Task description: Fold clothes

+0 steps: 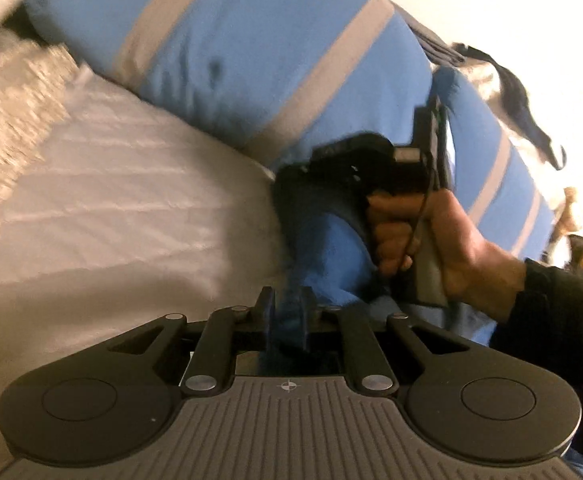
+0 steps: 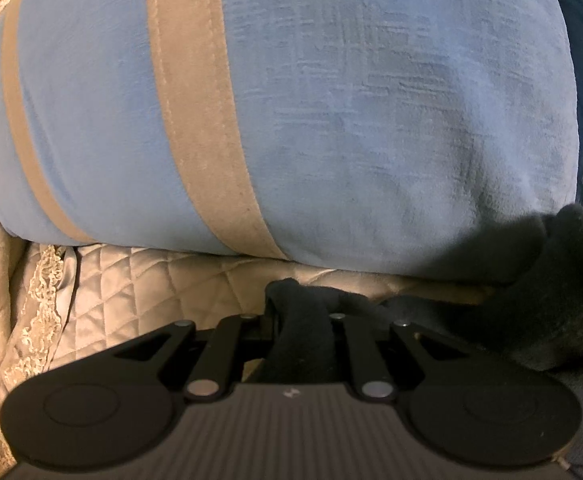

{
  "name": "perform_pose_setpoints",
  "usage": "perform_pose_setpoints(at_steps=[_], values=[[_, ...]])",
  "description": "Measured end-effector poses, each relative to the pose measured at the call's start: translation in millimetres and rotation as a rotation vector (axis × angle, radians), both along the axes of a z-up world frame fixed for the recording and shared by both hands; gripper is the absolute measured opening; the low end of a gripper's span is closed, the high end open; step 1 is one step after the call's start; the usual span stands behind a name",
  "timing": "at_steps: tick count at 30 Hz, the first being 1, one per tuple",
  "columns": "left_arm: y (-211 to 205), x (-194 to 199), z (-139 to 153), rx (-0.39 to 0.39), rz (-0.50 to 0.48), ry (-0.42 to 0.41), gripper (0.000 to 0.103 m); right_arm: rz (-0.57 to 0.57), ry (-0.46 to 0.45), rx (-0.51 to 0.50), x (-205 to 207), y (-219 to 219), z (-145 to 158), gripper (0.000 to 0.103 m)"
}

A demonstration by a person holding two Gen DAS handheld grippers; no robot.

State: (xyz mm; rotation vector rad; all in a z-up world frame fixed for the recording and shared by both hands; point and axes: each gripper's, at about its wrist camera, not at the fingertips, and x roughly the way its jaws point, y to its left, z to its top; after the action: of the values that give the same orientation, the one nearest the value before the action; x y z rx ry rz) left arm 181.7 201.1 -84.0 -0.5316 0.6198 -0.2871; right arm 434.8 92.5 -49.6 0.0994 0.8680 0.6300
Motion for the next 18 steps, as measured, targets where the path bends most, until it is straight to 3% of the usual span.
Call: perform_pose_setpoints(at_steps=[1, 5, 9, 13, 15, 16, 18], values=[[-0.2, -2.3, -1.0, -0.006, -0.013, -0.017, 0.001, 0.001, 0.001, -0.002, 0.2, 0.1, -0.1, 0.012], [-0.8, -17.4, -6.2, 0.04, -0.066, 0.043, 0.0, 0.02, -0.002, -0.026, 2.9, 3.4, -0.9, 0.012], [3.9, -39.6, -21.6, 0.149, -0.052, 0.111, 0.0, 0.003, -0.002, -0.029, 5.2, 3.1, -2.9, 0.012], [16.8, -50.9, -13.8, 0.09, 0.008, 0.071, 0.002, 0.032, 0.0, -0.045, 0.8, 4.9, -0.8, 0.017], [23.4, -44.3, -7.5, 0.045, 0.043, 0.031, 0.015, 0.046, -0.015, -0.053, -2.2, 5.7, 3.2, 0.018], [26.9, -38.7, -4.6, 0.018, 0.062, 0.02, 0.03, 0.052, -0.02, -0.054, -3.6, 5.8, 4.8, 0.018], [30.0, -19.5, -3.3, -0.033, 0.071, 0.011, 0.039, 0.054, -0.03, -0.056, -4.7, 5.3, 6.0, 0.017]])
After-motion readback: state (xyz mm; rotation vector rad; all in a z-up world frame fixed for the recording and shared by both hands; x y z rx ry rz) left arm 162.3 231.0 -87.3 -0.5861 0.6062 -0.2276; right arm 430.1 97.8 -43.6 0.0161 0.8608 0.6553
